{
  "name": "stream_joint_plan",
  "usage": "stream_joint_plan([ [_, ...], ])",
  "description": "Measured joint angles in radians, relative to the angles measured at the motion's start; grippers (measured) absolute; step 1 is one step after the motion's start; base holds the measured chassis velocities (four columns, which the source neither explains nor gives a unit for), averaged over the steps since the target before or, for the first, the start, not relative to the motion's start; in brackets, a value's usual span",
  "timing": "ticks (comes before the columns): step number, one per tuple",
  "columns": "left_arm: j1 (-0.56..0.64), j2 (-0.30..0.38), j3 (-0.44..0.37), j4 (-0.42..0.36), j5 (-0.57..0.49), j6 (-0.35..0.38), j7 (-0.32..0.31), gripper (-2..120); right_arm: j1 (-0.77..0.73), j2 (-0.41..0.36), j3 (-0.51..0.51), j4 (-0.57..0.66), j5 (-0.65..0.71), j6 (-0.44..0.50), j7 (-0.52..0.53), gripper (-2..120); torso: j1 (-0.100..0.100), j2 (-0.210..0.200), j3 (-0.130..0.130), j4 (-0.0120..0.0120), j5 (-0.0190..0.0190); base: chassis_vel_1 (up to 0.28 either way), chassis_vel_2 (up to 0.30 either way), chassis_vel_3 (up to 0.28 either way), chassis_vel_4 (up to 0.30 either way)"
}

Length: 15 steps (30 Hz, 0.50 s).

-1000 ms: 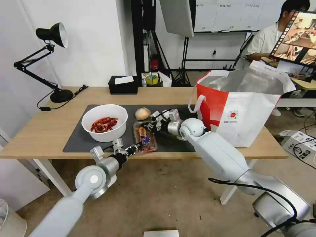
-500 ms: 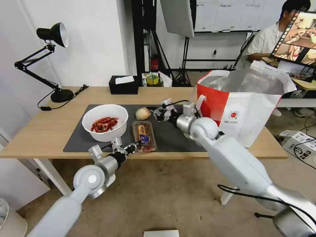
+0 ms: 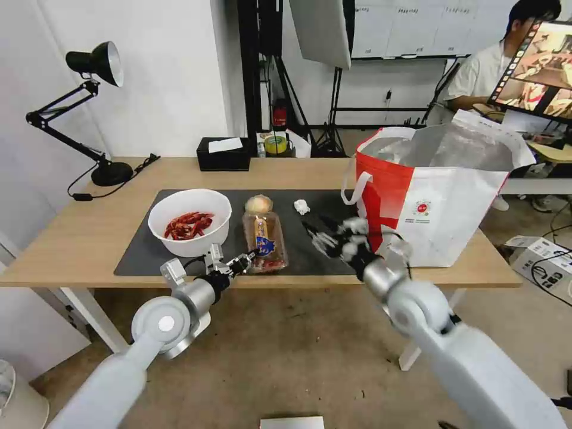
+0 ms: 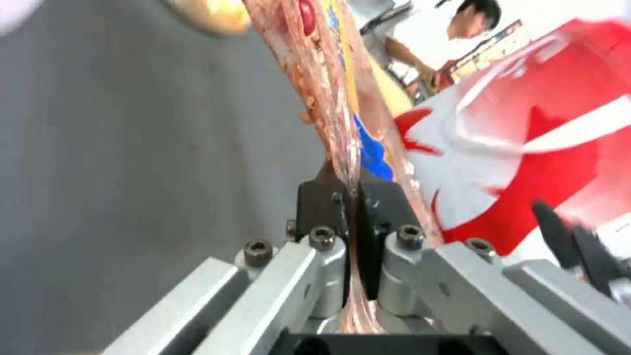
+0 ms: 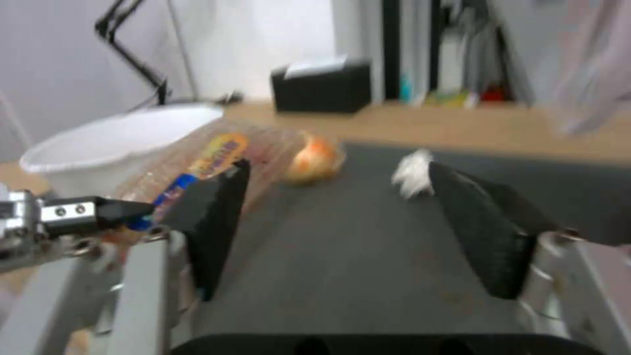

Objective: Pick up the trash from the table and place it into the takeout bag.

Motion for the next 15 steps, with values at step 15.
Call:
stream_joint_plan([
  [15, -0.118, 0.058, -0.005, -0.061, -0.091, -0.005, -0.01, 1, -0.452, 0.126, 0.173, 0.057, -0.198, 0.35, -0.006, 100, 0.0, 0.0, 0.0, -0.0001, 0.0003, 0.0, 0.0, 0.0, 0.0],
])
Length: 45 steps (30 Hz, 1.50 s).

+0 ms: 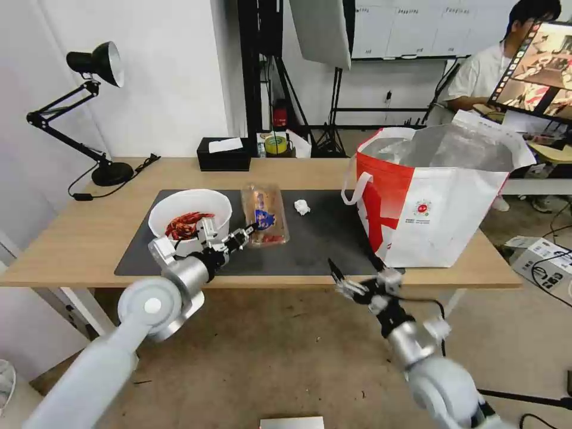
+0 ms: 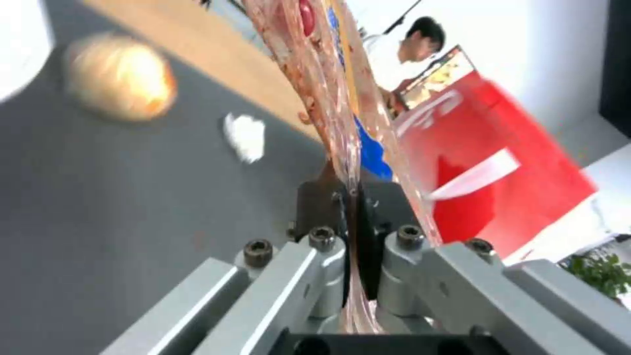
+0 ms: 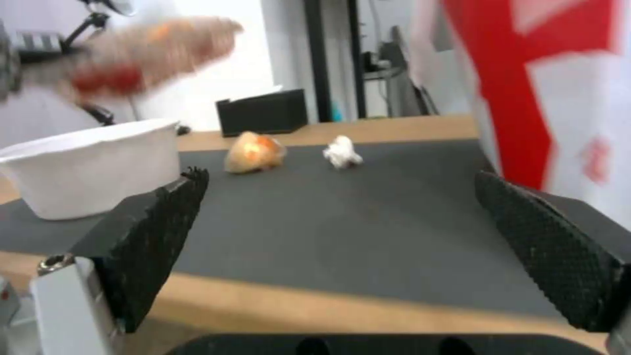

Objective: Pick up the trash from the table and place it into the takeout bag.

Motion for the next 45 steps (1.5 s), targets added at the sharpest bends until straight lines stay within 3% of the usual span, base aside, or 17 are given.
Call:
stream_joint_plan([
  [8, -0.167, 0.045, 0.055, 0.01, -0.054, -0.007, -0.006, 1, -0.135, 0.055, 0.047, 0.0, -0.088, 0.1, 0.001, 100, 0.0, 0.0, 0.0, 0.0, 0.0, 0.0, 0.0, 0.0, 0.0],
  [17, -0.459, 0.066, 0.211, 0.094, -0.134, -0.025, -0.006, 1, -0.207, 0.088, 0.056, -0.044, -0.141, 0.156, 0.0, 100, 0.0, 0.0, 0.0, 0.0002, 0.0003, 0.0, 0.0, 0.0, 0.0],
  [19, -0.567, 0.026, 0.283, 0.138, -0.149, -0.027, -0.012, 1, -0.223, 0.096, 0.054, -0.052, -0.15, 0.17, 0.0, 100, 0.0, 0.0, 0.0, 0.0002, 0.0001, 0.0, 0.0, 0.0, 0.0],
  [24, -0.676, -0.061, 0.366, 0.216, -0.15, -0.03, -0.017, 1, -0.235, 0.108, 0.051, -0.059, -0.168, 0.182, -0.002, 100, 0.0, 0.0, 0.0, 0.0, 0.0003, 0.0, 0.0, 0.0, 0.0],
  [27, -0.756, -0.178, 0.432, 0.314, -0.131, -0.033, -0.017, 1, -0.238, 0.123, 0.046, -0.06, -0.18, 0.184, -0.003, 100, 0.0, 0.0, 0.0, -0.0001, 0.0004, 0.0, 0.0, 0.0, 0.0],
  [28, -0.756, -0.178, 0.432, 0.314, -0.131, -0.033, -0.017, 1, -0.238, 0.123, 0.046, -0.06, -0.18, 0.184, -0.003, 100, 0.0, 0.0, 0.0, -0.0001, 0.0004, 0.0, 0.0, 0.0, 0.0],
  [35, -0.869, -0.371, 0.506, 0.513, -0.04, -0.052, -0.014, 1, -0.246, 0.146, 0.027, -0.061, -0.202, 0.184, -0.004, 100, 0.0, 0.0, 0.0, 0.0, 0.0003, 0.0, 0.0, 0.0, 0.0],
  [36, -0.869, -0.371, 0.506, 0.513, -0.04, -0.052, -0.014, 1, -0.246, 0.146, 0.027, -0.061, -0.202, 0.184, -0.004, 100, 0.0, 0.0, 0.0, 0.0, 0.0003, 0.0, 0.0, 0.0, 0.0],
  [39, -0.919, -0.44, 0.57, 0.609, 0.125, -0.103, -0.001, 1, -0.24, 0.149, 0.021, -0.07, -0.204, 0.185, -0.004, 100, 0.0, 0.0, 0.0, -0.0002, 0.0005, 0.0, 0.0, 0.0, 0.0],
  [40, -0.919, -0.44, 0.57, 0.609, 0.125, -0.103, -0.001, 1, -0.24, 0.149, 0.021, -0.07, -0.204, 0.185, -0.004, 100, 0.0, 0.0, 0.0, -0.0002, 0.0005, 0.0, 0.0, 0.0, 0.0],
  [43, -0.941, -0.474, 0.643, 0.662, 0.299, -0.149, 0.027, 1, -0.228, 0.15, 0.02, -0.079, -0.205, 0.185, -0.004, 100, 0.0, 0.0, 0.0, 0.0, 0.0003, 0.0, 0.0, 0.0, 0.0],
  [45, -0.943, -0.479, 0.66, 0.669, 0.332, -0.154, 0.032, 1, -0.225, 0.15, 0.02, -0.08, -0.204, 0.185, -0.004, 100, 0.0, 0.0, 0.0, 0.0, 0.0003, 0.0, 0.0, 0.0, 0.0],
])
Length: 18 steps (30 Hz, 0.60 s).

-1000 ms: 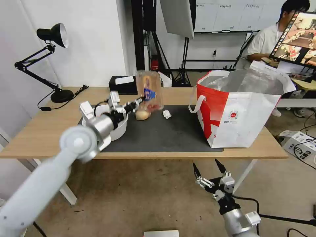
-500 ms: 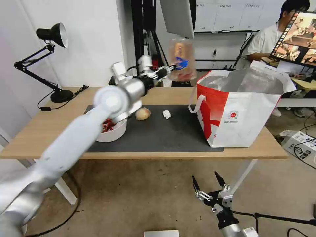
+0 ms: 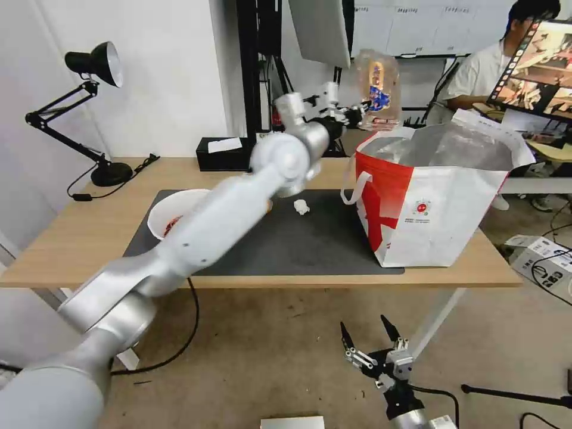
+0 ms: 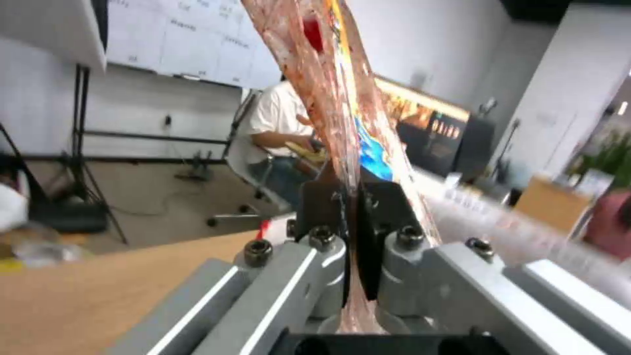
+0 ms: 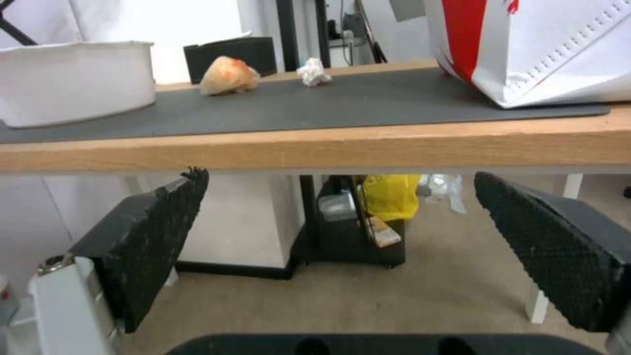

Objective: Pick up the trash from the table and place it into the takeout bag.

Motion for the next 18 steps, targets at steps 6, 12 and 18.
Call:
stream_joint_plan([
  [6, 0.0, -0.009, 0.07, 0.013, 0.099, -0.003, 0.039, 1, 0.008, 0.0, 0.007, -0.002, 0.005, -0.001, 0.0, 100, 0.0, 0.0, 0.0, 0.0002, -0.0001, 0.0, 0.0, 0.0, 0.0],
  [12, -0.001, -0.027, 0.092, 0.033, 0.103, -0.001, 0.049, 1, 0.009, -0.004, 0.015, -0.004, 0.012, -0.001, 0.001, 100, 0.0, 0.0, 0.0, 0.0, -0.0002, 0.0, 0.0, 0.0, 0.0],
  [18, 0.0, -0.03, 0.105, 0.027, 0.085, -0.001, 0.07, 7, 0.017, -0.015, 0.021, -0.007, 0.03, -0.003, 0.001, 100, 0.0, 0.0, 0.0, 0.0001, -0.0002, 0.0, 0.0, 0.0, 0.0],
])
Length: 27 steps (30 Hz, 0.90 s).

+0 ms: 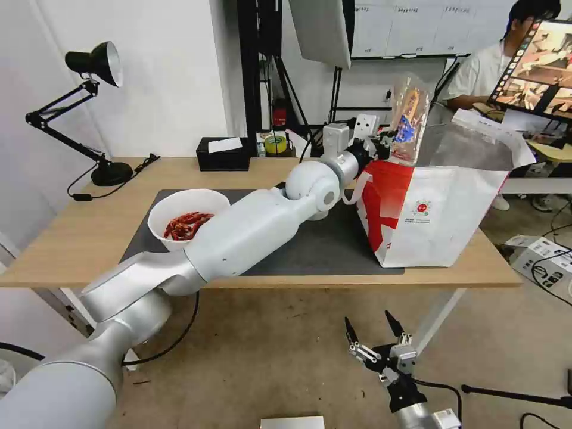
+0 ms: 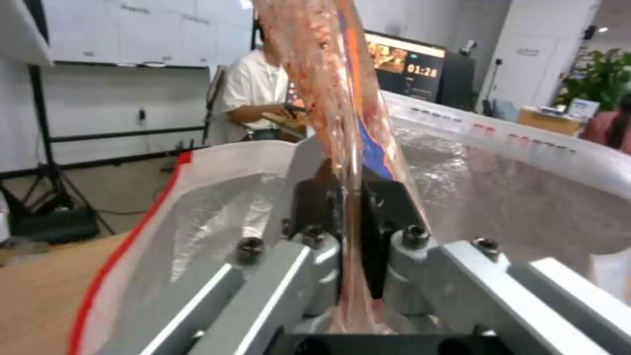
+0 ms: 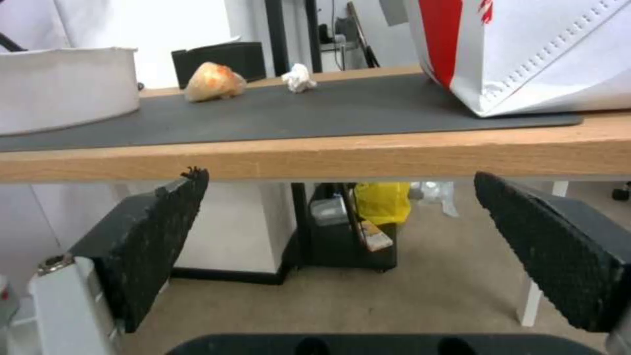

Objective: Pick up the trash from the table and place it into the takeout bag.

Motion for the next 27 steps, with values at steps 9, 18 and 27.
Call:
stream_joint_plan([
  [9, -0.011, 0.012, -0.007, -0.057, -0.091, 0.0, -0.01, 36, 0.004, 0.0, -0.008, -0.008, 0.02, -0.009, 0.001, 100, 0.0, 0.0, 0.0, 0.0, -0.0001, 0.0, 0.0, 0.0, 0.0],
  [18, -0.001, 0.059, -0.037, -0.114, -0.109, -0.052, -0.025, 70, 0.017, 0.0, -0.01, 0.021, 0.015, -0.028, 0.002, 100, 0.0, 0.0, 0.0, -0.0002, -0.0002, 0.0, 0.0, 0.0, 0.0],
  [27, 0.139, 0.275, -0.092, -0.274, 0.05, -0.147, -0.023, 99, 0.02, -0.011, 0.006, 0.042, -0.002, -0.023, 0.002, 100, 0.0, 0.0, 0.0, -0.0001, -0.0004, 0.0, 0.0, 0.0, 0.0],
])
